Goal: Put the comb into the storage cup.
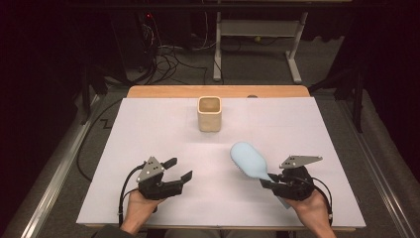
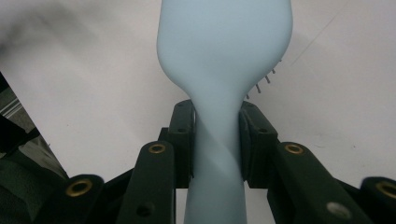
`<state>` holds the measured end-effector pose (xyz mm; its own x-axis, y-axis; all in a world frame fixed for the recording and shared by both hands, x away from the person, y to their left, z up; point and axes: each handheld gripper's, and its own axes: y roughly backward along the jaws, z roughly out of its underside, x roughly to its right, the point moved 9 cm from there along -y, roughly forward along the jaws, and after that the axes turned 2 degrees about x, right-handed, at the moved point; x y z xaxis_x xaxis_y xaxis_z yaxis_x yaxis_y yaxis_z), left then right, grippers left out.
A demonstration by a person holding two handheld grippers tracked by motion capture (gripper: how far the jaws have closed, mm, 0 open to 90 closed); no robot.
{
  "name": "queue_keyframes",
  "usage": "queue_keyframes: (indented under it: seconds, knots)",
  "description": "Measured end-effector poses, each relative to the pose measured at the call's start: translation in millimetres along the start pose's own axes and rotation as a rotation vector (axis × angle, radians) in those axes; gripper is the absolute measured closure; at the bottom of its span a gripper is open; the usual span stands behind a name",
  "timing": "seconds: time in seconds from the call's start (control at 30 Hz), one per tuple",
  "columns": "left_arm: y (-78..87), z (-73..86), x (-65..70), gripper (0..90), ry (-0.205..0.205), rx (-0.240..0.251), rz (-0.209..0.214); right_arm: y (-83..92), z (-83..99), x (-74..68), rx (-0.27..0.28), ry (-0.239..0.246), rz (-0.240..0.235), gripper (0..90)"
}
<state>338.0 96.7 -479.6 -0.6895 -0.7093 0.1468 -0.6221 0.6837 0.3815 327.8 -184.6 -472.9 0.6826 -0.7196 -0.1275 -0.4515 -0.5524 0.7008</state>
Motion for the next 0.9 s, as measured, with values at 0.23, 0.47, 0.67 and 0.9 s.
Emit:
queue_keyframes:
  seconds: [0.23, 0.47, 0.67, 0.9]
  knots:
    - [-10.8, -3.9, 13.3, 26.3, -0.01, -0.008, 0.037, -2.1, -3.8, -7.5, 0.008, 0.015, -0.012, 70.9]
    - [-21.9, -7.8, 27.1, 26.3, -0.023, -0.023, 0.081, -4.6, -7.2, -12.8, 0.015, 0.025, -0.024, 70.9]
    - [-32.5, -7.8, 36.4, 25.2, -0.03, -0.043, 0.109, -4.9, -8.9, -16.0, 0.024, 0.029, -0.034, 70.8]
    - [-42.4, -8.6, 46.2, 23.2, -0.028, -0.049, 0.146, -5.9, -9.8, -18.7, 0.026, 0.034, -0.035, 70.8]
